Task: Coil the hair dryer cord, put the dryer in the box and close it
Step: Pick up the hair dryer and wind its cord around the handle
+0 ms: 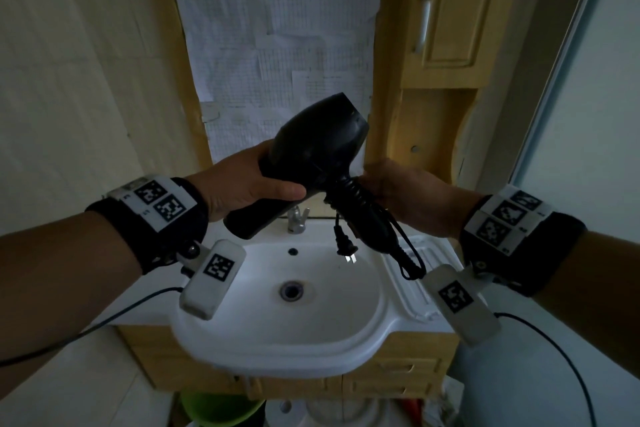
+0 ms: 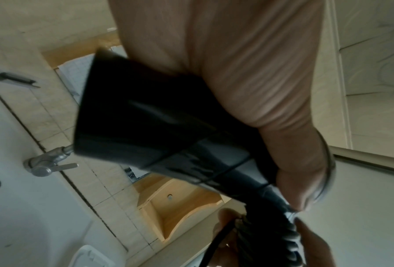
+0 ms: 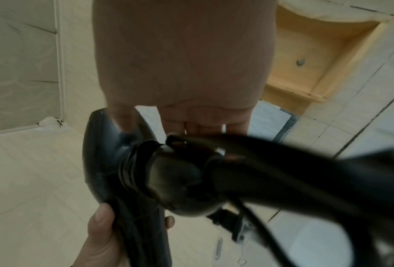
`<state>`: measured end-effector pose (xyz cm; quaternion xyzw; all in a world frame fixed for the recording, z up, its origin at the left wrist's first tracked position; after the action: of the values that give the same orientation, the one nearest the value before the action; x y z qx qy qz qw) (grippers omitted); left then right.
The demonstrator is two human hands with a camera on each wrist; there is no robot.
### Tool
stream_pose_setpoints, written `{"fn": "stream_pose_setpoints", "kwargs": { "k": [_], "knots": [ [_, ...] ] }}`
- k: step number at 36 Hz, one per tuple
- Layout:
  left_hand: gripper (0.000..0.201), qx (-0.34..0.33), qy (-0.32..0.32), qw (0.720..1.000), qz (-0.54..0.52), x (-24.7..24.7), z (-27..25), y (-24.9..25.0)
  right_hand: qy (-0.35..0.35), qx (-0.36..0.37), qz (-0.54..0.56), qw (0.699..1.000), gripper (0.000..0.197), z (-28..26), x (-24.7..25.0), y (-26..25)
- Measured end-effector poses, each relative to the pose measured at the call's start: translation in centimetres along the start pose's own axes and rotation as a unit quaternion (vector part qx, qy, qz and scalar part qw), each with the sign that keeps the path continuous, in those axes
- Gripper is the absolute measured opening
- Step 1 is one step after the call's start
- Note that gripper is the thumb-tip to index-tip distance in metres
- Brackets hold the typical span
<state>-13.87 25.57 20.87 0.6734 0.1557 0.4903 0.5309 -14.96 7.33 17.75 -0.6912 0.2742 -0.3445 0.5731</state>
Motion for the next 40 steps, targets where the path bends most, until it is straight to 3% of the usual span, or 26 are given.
{"fn": "stream_pose_setpoints", "kwargs": {
  "k": [3, 8, 12, 17, 20, 28, 33, 36, 40],
  "knots": [
    [0.084, 0.003, 0.009, 1.000, 0.010, 0.1, 0.0, 0.1, -0.049, -0.003, -0.041, 0.998, 0.042, -0.5, -1.3, -0.4],
    [0.081, 0.005, 0.012, 1.000, 0.025, -0.1, 0.2, 0.3, -0.051, 0.015, -0.057, 0.997, 0.043, -0.2, -2.3, -0.9],
    [0.092, 0.014, 0.015, 0.999, 0.035, -0.3, 0.2, -0.1, -0.041, 0.018, -0.036, 0.998, 0.017, 0.4, -2.6, -0.8],
    [0.079, 0.020, 0.023, 0.999, 0.041, -0.3, 0.1, -0.4, -0.028, 0.015, -0.023, 0.999, 0.041, 1.0, -2.7, -0.4],
    [0.074, 0.026, 0.023, 0.998, 0.055, -0.5, -0.1, -0.4, -0.031, 0.014, 0.004, 0.999, 0.038, 1.2, -2.9, 0.0],
    [0.095, 0.033, 0.035, 0.995, 0.093, -0.9, -0.3, -1.2, -0.026, 0.030, 0.035, 0.999, 0.027, 1.3, -2.6, 1.0],
    [0.090, 0.041, 0.087, 0.985, 0.140, -0.4, -0.1, -1.0, -0.010, 0.039, 0.067, 0.997, 0.022, 1.2, -1.9, 1.7],
    [0.087, 0.014, 0.148, 0.977, 0.154, -0.1, 0.0, -0.7, 0.023, 0.050, 0.098, 0.994, 0.020, 1.4, -1.3, 2.1],
    [0.051, -0.076, 0.250, 0.941, 0.215, -0.4, -0.6, 0.9, 0.085, 0.067, 0.134, 0.985, 0.026, 1.4, 0.3, 2.4]
  ]
}}
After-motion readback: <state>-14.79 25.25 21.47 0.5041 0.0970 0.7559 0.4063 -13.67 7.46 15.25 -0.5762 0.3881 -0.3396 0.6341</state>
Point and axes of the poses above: each hand's wrist, its own z-axis towards the middle knuckle, its own x-axis out of the back of the hand, y = z × x, the point moved 8 cm from there along z, towards the middle knuckle, and after that the axes turned 10 degrees about -y, right-handed, at the moved point
